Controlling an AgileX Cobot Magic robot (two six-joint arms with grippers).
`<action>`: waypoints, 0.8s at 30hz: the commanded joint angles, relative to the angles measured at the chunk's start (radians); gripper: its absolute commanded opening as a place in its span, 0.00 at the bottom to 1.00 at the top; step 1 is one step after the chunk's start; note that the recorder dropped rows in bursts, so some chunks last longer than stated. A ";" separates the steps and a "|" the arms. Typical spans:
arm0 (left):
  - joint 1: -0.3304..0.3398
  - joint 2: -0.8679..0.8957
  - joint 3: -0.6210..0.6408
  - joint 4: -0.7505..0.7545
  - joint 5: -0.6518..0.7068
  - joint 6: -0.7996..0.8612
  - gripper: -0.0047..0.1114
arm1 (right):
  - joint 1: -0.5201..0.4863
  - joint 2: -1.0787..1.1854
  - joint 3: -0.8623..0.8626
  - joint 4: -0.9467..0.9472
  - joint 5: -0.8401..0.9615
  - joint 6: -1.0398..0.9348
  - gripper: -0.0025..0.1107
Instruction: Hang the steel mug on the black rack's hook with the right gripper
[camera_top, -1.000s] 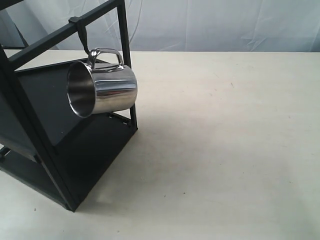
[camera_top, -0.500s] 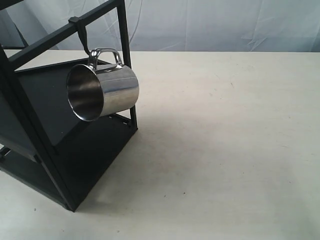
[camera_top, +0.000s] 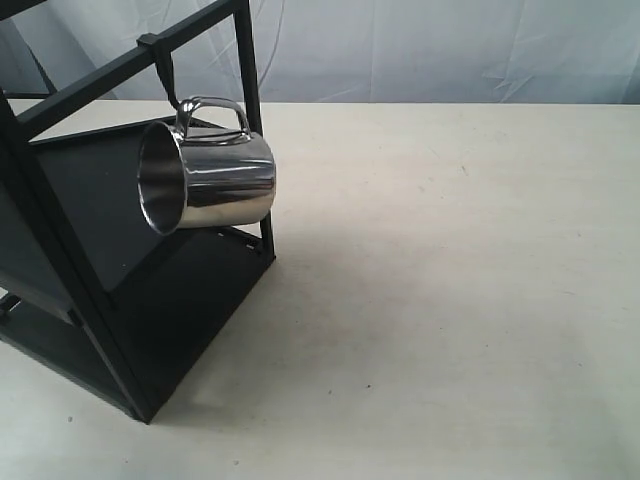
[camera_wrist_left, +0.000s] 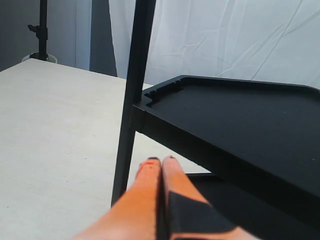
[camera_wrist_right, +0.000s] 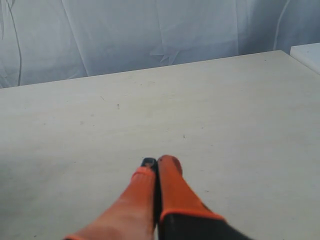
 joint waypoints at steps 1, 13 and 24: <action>-0.003 -0.005 0.000 0.000 -0.010 -0.002 0.05 | -0.004 -0.005 0.004 -0.001 -0.012 0.000 0.01; -0.003 -0.005 0.000 0.000 -0.010 -0.002 0.05 | -0.004 -0.005 0.004 0.017 -0.015 0.002 0.01; -0.003 -0.005 0.000 0.000 -0.010 -0.002 0.05 | -0.004 -0.005 0.004 0.017 -0.015 0.002 0.01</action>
